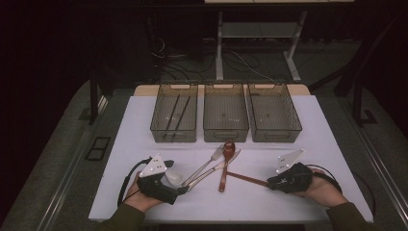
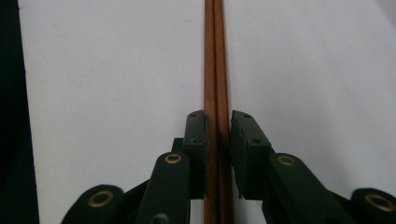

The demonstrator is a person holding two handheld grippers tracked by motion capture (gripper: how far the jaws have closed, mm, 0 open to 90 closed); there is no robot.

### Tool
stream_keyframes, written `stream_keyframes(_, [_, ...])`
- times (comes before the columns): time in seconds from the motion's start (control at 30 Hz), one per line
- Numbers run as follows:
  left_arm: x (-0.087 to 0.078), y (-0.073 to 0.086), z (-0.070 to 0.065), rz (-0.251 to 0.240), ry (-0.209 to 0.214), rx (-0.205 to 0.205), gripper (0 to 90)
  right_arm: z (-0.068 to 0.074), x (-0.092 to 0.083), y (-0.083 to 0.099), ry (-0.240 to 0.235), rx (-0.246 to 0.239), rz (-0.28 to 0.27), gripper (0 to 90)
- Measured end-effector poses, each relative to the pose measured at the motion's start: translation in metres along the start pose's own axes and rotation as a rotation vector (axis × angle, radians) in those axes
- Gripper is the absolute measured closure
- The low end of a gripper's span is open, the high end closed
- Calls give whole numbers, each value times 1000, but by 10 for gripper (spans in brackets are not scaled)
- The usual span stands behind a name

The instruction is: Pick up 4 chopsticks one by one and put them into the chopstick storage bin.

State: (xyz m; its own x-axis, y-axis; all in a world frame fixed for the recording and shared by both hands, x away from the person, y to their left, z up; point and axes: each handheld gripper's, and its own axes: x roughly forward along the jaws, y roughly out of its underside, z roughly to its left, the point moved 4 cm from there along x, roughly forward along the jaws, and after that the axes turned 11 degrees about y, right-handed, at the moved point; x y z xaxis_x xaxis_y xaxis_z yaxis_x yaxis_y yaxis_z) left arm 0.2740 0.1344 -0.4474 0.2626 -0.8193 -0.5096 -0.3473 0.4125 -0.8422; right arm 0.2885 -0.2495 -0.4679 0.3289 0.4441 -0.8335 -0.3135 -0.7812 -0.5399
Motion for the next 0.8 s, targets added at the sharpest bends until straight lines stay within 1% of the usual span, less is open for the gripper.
stream_keyframes(0.13, [0, 0, 0, 1, 0, 1, 0, -4, -5, 8, 23, 27, 11, 769])
stream_keyframes(0.2, [0, 0, 0, 0, -1, 1, 0, -9, -7, 12, 48, 29, 21, 769])
stream_keyframes(0.23, [0, 0, 0, 0, -1, 1, 0, -10, -8, 13, 52, 34, 25, 768])
stream_keyframes(0.27, [0, 0, 0, 0, -1, 1, 0, -10, -9, 15, 56, 56, 27, 769])
stream_keyframes(0.3, [0, 0, 0, 0, -1, 2, 0, -13, -11, 17, 71, 55, 35, 769])
stream_keyframes(0.33, [0, 0, 0, 0, -1, 2, 0, -13, -12, 19, 75, 70, 36, 769])
stream_keyframes(0.5, [0, 0, 0, 2, -1, 4, 0, -20, -14, 24, 116, 109, 43, 769])
stream_keyframes(0.6, [0, -1, -1, 2, -1, 3, 0, -23, -14, 25, 121, 134, 40, 768])
stream_keyframes(0.67, [0, 0, -1, 2, 0, 4, 0, -23, -14, 25, 122, 136, 38, 766])
stream_keyframes(0.73, [0, 0, -1, 2, 0, 4, 0, -23, -14, 26, 124, 134, 36, 752])
stream_keyframes(0.8, [0, -1, -1, 4, 0, 5, 0, -23, -14, 25, 129, 144, 27, 660])
